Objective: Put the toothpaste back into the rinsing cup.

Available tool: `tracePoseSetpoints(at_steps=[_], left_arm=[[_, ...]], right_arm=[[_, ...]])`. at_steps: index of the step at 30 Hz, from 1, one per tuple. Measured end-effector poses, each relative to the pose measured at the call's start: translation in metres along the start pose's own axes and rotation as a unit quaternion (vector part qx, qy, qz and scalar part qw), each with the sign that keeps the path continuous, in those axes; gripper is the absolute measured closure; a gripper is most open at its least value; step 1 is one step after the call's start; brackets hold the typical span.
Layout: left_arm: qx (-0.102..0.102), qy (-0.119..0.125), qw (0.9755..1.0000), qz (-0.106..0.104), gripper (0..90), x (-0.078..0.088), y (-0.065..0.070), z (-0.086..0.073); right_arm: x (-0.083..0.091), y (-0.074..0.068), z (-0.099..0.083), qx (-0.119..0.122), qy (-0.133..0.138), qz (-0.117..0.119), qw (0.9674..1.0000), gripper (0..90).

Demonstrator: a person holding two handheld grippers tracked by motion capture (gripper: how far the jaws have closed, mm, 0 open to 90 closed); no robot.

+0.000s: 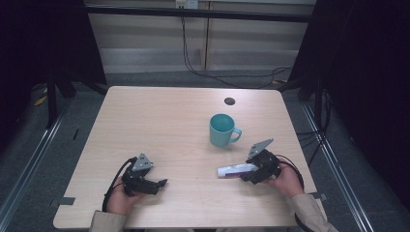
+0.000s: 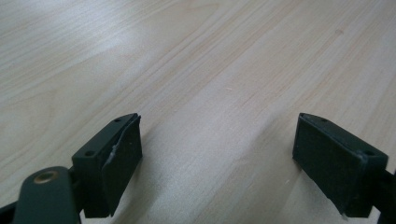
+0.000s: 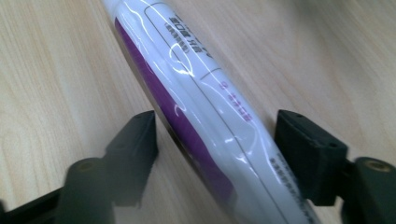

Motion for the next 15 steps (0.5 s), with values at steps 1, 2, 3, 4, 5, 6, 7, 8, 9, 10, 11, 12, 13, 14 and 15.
tracePoseSetpoints(at_steps=[1, 2, 3, 4, 5, 6, 7, 8, 9, 10, 11, 12, 13, 14, 15], left_arm=[[0.000, 0.000, 1.0000, 0.000, 15.3, 0.000, 0.000, 0.000], [0.000, 0.001, 1.0000, 0.000, 15.3, 0.000, 0.000, 0.000], [0.000, 0.001, 1.0000, 0.000, 15.3, 0.000, 0.000, 0.000], [0.000, 0.001, 1.0000, 0.000, 15.4, 0.000, 0.000, 0.000], [0.000, 0.001, 1.0000, 0.000, 15.3, 0.000, 0.000, 0.000], [0.000, 0.000, 1.0000, -0.001, 15.3, 0.000, 0.000, 0.000], [0.000, 0.000, 1.0000, 0.000, 15.3, 0.000, 0.000, 0.000], [0.000, 0.000, 1.0000, 0.000, 15.3, 0.000, 0.000, 0.000], [0.000, 0.001, 1.0000, 0.000, 15.3, 0.000, 0.000, 0.000], [0.000, 0.000, 1.0000, 0.000, 15.3, 0.000, 0.000, 0.000], [0.000, 0.000, 1.0000, 0.000, 15.3, 0.000, 0.000, 0.000], [0.000, 0.000, 1.0000, 0.000, 15.3, 0.000, 0.000, 0.000], [0.000, 0.001, 1.0000, 0.000, 15.3, 0.000, 0.000, 0.000], [0.000, 0.001, 1.0000, 0.000, 15.3, 0.000, 0.000, 0.000], [0.000, 0.001, 1.0000, 0.000, 15.3, 0.000, 0.000, 0.000]], right_arm=[[0.001, 0.000, -0.001, -0.005, -0.001, 0.001, 1.0000, 33.2], [0.002, 0.001, -0.002, -0.003, -0.003, 0.000, 1.0000, 33.4], [0.002, 0.001, -0.002, -0.003, -0.003, 0.000, 1.0000, 33.4], [0.004, 0.001, -0.004, -0.002, -0.017, -0.001, 0.9998, 35.7], [0.005, 0.001, -0.005, -0.003, -0.022, -0.002, 0.9997, 37.8], [0.006, 0.002, -0.006, 0.000, -0.023, -0.001, 0.9997, 38.4], [0.007, 0.002, -0.007, -0.003, -0.027, 0.000, 0.9996, 39.1], [0.008, 0.002, -0.008, -0.006, -0.028, 0.000, 0.9996, 39.7], [0.008, 0.003, -0.009, -0.007, -0.031, 0.000, 0.9995, 40.3], [0.009, 0.003, -0.010, -0.009, -0.033, 0.001, 0.9994, 41.4], [0.010, 0.003, -0.011, -0.007, -0.034, 0.000, 0.9994, 42.1], [0.011, 0.003, -0.013, -0.010, -0.034, 0.001, 0.9994, 42.9], [0.012, 0.004, -0.015, -0.012, -0.034, 0.002, 0.9994, 43.4], [0.012, 0.004, -0.016, -0.014, -0.035, 0.002, 0.9993, 43.9], [0.013, 0.004, -0.017, -0.018, -0.038, 0.004, 0.9991, 44.0]])
Point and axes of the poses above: each handheld gripper's, and its own axes: x roughly backward along the jaws, z roughly out of its top, y roughly to its right, the point moved 4 cm from there along -x, roughly forward along the jaws, and after that the axes turned 9 degrees about -y, right-handed, at the moved point
